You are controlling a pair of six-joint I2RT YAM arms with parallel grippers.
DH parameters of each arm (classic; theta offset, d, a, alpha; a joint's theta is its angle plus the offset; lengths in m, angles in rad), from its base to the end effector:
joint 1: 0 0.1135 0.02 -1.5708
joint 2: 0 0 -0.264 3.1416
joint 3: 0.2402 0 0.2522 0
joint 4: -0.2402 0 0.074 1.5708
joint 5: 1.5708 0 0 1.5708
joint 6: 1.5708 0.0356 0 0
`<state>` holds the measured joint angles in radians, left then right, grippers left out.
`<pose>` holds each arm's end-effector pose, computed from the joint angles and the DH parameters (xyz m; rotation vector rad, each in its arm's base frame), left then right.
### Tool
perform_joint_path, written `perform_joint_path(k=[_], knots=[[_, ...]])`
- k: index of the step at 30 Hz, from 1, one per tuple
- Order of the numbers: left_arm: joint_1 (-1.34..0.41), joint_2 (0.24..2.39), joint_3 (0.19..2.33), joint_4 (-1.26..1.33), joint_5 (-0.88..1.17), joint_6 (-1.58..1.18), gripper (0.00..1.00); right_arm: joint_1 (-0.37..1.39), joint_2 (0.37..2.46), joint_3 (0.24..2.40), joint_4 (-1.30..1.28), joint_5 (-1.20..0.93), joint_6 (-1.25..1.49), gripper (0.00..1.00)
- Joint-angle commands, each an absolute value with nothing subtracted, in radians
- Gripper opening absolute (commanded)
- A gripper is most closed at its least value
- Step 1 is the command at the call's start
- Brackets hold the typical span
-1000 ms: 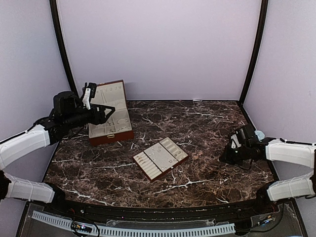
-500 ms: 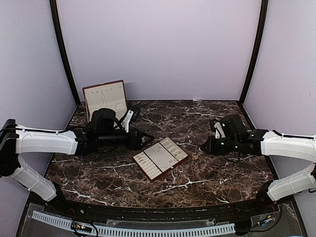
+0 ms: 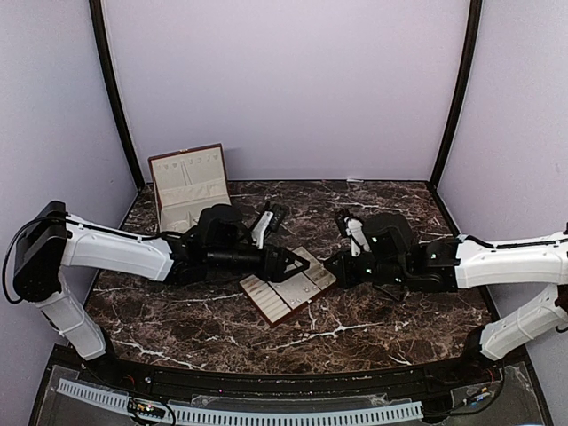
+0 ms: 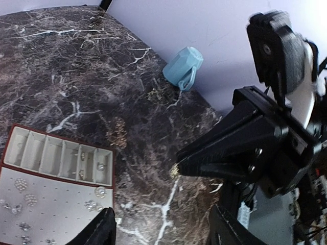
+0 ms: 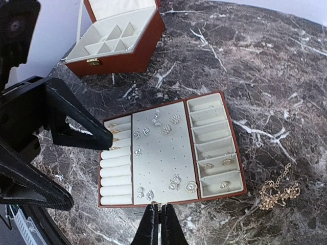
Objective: Organize the mixed jewelry
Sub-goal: Pass from the right arm to the left
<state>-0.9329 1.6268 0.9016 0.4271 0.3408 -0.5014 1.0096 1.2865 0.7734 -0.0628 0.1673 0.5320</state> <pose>0.2052 -0.2969 0.2279 0.6939 1.9480 -1.2622 0.1542 0.2342 0.2395 -0.4275 2.1842 0.7074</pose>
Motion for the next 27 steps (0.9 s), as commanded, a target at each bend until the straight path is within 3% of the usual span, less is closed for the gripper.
perform_joint_path(k=[1,12,27], knots=[[-0.928,1.588,0.862,0.596,0.426,-0.727,0.66,1.059,1.278,0.782,0.106,0.301,0.355,0.00],[-0.904,1.595,0.808,0.745,0.505,-0.967,0.63,1.124,1.267,0.757,0.244,0.376,0.195,0.00],[-0.893,1.630,0.811,0.817,0.556,-1.029,0.40,1.176,1.293,0.787,0.262,0.401,0.110,0.00]])
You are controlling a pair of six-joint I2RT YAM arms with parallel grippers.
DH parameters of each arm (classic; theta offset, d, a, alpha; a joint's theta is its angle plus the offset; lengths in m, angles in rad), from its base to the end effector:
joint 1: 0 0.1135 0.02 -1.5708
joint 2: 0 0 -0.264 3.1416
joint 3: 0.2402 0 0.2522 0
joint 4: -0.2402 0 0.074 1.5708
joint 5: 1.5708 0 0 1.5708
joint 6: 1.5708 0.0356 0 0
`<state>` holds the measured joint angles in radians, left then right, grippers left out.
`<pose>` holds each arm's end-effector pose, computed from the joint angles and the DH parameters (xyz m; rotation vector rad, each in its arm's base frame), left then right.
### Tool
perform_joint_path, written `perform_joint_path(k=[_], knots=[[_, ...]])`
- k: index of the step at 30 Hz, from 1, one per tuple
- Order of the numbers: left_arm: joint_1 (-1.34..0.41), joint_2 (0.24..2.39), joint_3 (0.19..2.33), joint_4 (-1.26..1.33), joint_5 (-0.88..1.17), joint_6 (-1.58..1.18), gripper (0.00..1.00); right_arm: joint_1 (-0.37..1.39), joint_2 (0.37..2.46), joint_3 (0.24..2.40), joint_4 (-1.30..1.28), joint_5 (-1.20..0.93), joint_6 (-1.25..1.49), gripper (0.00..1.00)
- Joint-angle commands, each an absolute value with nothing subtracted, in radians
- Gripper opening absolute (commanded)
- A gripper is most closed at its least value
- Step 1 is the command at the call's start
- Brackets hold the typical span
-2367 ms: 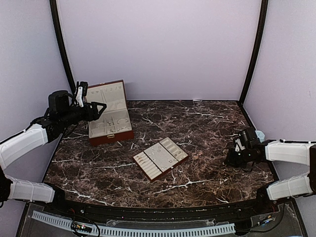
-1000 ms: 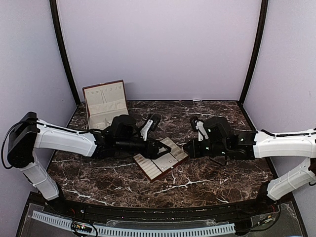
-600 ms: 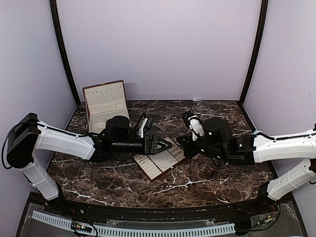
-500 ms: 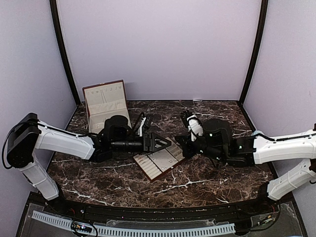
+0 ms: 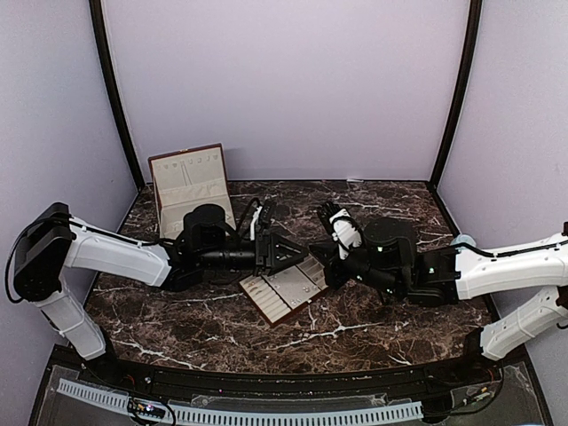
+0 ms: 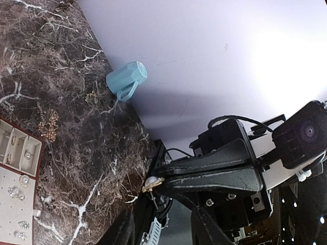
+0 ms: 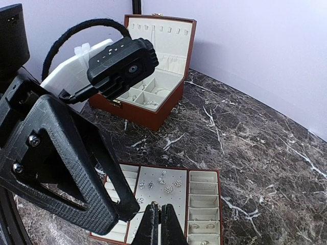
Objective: Organize the mixed jewelry
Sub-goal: Pass from the right arm to the left
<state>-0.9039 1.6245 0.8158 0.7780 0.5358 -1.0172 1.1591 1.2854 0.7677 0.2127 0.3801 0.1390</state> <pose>0.2030 -0.2872 0.2381 0.3986 1.9312 -1.8142 0.1283 0.2608 0.2656 -0.6828 1.7612 0.5427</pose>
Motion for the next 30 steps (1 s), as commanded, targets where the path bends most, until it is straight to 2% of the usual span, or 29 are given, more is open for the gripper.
perform_joint_path(k=[1,5,11,22,30], knots=[[-0.892,1.630,0.810,0.817,0.557,-1.030,0.37,1.179,1.294,0.789,0.260,0.401,0.107,0.00],[-0.889,1.634,0.811,0.819,0.559,-1.033,0.27,1.188,1.293,0.791,0.261,0.408,0.101,0.00],[-0.888,1.641,0.810,0.820,0.562,-1.040,0.16,1.198,1.293,0.795,0.261,0.409,0.093,0.00],[-0.886,1.654,0.817,0.828,0.578,-1.046,0.02,1.216,1.309,0.804,0.256,0.420,0.076,0.00],[-0.886,1.647,0.813,0.830,0.570,-1.036,0.00,1.218,1.308,0.799,0.259,0.442,0.084,0.00]])
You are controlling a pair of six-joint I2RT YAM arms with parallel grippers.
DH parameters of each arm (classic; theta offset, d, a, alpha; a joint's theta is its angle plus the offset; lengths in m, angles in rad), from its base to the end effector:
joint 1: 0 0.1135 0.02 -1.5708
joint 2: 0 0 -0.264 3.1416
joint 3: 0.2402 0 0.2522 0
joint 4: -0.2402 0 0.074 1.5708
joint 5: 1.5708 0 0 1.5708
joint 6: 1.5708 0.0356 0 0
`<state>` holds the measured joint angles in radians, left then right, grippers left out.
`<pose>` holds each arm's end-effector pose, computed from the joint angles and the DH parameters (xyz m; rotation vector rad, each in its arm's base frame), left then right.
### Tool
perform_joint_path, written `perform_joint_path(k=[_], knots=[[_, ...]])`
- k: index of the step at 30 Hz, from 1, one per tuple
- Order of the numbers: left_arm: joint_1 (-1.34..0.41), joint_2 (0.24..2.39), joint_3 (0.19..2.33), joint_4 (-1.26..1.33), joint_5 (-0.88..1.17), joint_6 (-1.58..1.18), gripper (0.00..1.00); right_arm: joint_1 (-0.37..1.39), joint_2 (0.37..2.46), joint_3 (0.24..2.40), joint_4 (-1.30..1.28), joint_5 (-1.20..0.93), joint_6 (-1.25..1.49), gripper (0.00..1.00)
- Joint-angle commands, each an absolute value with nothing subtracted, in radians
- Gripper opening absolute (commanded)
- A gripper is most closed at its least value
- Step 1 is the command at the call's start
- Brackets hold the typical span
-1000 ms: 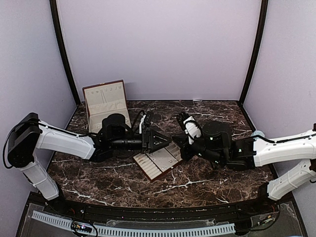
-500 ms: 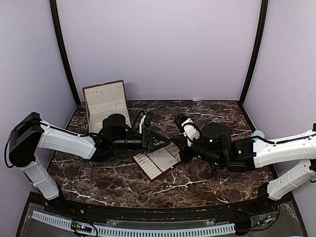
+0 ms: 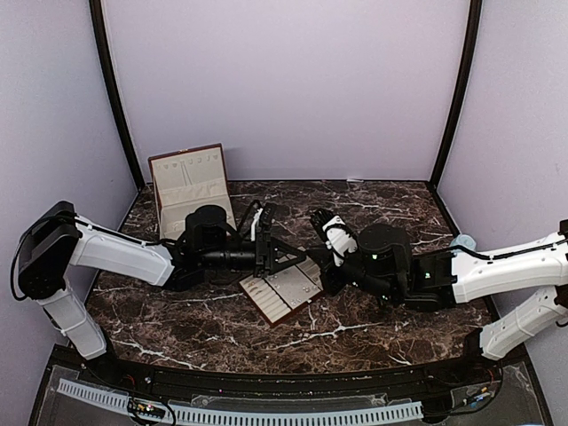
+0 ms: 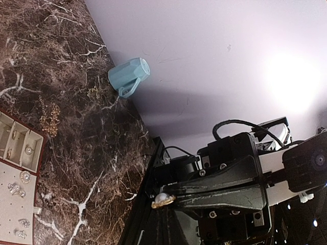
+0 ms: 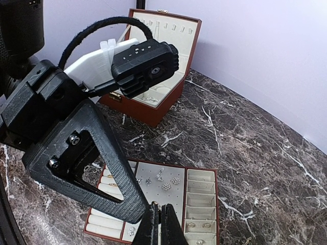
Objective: Organize the mixed jewelry
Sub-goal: Pass from the right arm to the left, then pass from the left arm to the right
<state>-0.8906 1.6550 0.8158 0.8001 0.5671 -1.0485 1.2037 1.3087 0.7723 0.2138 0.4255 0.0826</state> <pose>0.2081 -0.2876 0.2303 0.3857 1.9605 -1.8428 0.1191 0.2689 0.2611 -0.7477 1.7382 0.4843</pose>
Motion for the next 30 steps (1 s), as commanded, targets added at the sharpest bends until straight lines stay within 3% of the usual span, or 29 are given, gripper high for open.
perform_joint_path(k=[1,7,12,17,22,30], knots=[[-0.886,1.644,0.810,0.829,0.561,-1.034,0.00,1.218,1.306,0.797,0.258,0.445,0.088,0.00],[-0.882,1.608,0.788,0.814,0.493,-0.973,0.00,1.218,1.262,0.765,0.263,0.467,0.129,0.39],[-0.875,1.553,0.759,0.757,0.406,-0.873,0.00,1.209,1.193,0.722,0.262,0.466,0.184,0.56],[-0.874,1.504,0.743,0.717,0.292,-0.685,0.00,1.155,1.146,0.685,0.276,0.366,0.289,0.62],[-0.876,1.454,0.681,0.785,0.217,-0.478,0.00,1.024,1.127,0.657,0.302,0.111,0.447,0.63],[-0.878,1.421,0.625,0.894,0.334,-0.215,0.00,0.845,1.229,0.647,0.417,-0.380,0.692,0.58]])
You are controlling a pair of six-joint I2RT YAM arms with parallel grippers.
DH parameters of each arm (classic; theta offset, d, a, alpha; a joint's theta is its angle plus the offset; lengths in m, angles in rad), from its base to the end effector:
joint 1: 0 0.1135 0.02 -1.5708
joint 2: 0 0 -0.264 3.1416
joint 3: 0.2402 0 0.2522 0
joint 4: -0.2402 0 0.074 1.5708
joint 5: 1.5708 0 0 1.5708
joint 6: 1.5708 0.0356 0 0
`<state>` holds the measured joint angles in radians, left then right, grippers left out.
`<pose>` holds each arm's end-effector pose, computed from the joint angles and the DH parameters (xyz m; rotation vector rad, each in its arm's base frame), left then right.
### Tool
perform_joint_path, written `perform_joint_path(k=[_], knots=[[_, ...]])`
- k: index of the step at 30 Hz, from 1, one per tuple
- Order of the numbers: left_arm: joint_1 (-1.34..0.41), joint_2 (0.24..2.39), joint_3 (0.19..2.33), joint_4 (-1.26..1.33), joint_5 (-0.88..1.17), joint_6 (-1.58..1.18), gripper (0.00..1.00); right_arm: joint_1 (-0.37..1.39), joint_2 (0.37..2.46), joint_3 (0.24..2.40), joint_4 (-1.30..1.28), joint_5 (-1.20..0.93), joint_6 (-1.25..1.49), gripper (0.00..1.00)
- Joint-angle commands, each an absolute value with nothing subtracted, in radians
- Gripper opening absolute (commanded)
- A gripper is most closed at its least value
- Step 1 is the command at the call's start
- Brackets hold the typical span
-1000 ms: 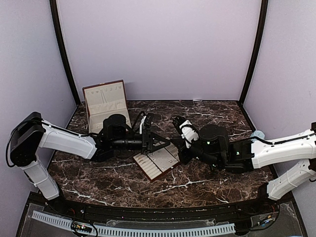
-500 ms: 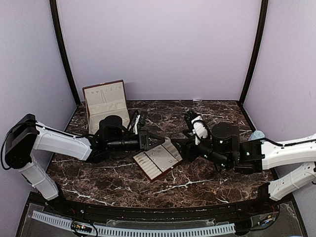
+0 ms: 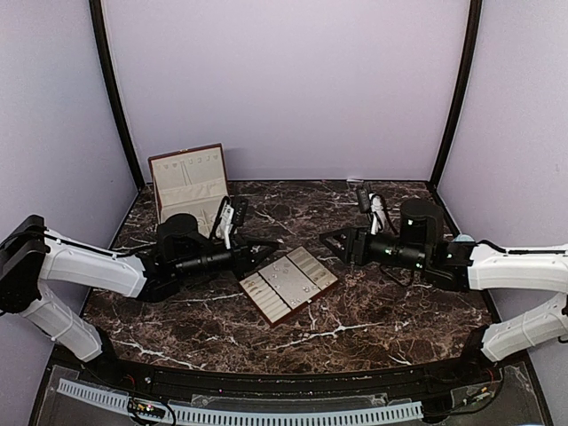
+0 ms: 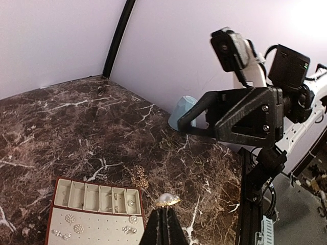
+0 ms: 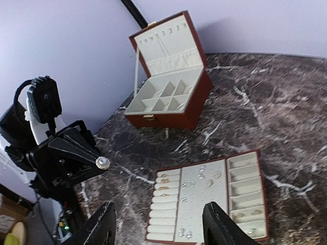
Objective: Organize the mixed jewelry
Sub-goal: Pass from the left arm to the right
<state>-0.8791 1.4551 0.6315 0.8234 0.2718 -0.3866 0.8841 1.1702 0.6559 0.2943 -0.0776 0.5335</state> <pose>0.1893 -0.2435 0.2368 0.6355 1.5812 -1.1846 0.1669 0.2080 0.2644 -0.3945 1.8844 1.0601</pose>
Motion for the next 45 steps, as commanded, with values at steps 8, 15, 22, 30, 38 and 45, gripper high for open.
perform_joint_path(k=[8,15,22,30,38,45], knots=[[-0.897,1.429,0.626,0.875,0.392,-0.141,0.00,0.844,1.338,0.695,0.524,-0.553,0.834,0.59],[-0.921,1.418,0.637,0.786,0.391,-0.048,0.00,0.848,1.376,0.766,0.425,-0.585,0.816,0.57],[-0.924,1.417,0.653,0.753,0.476,-0.071,0.00,0.897,1.417,0.835,0.292,-0.586,0.672,0.54],[-0.924,1.403,0.642,0.759,0.517,-0.127,0.00,0.905,1.432,0.819,0.327,-0.626,0.652,0.48],[-0.924,1.402,0.637,0.776,0.547,-0.148,0.00,0.910,1.435,0.819,0.337,-0.633,0.650,0.43],[-0.924,1.407,0.641,0.772,0.590,-0.183,0.00,0.911,1.406,0.810,0.333,-0.650,0.624,0.38]])
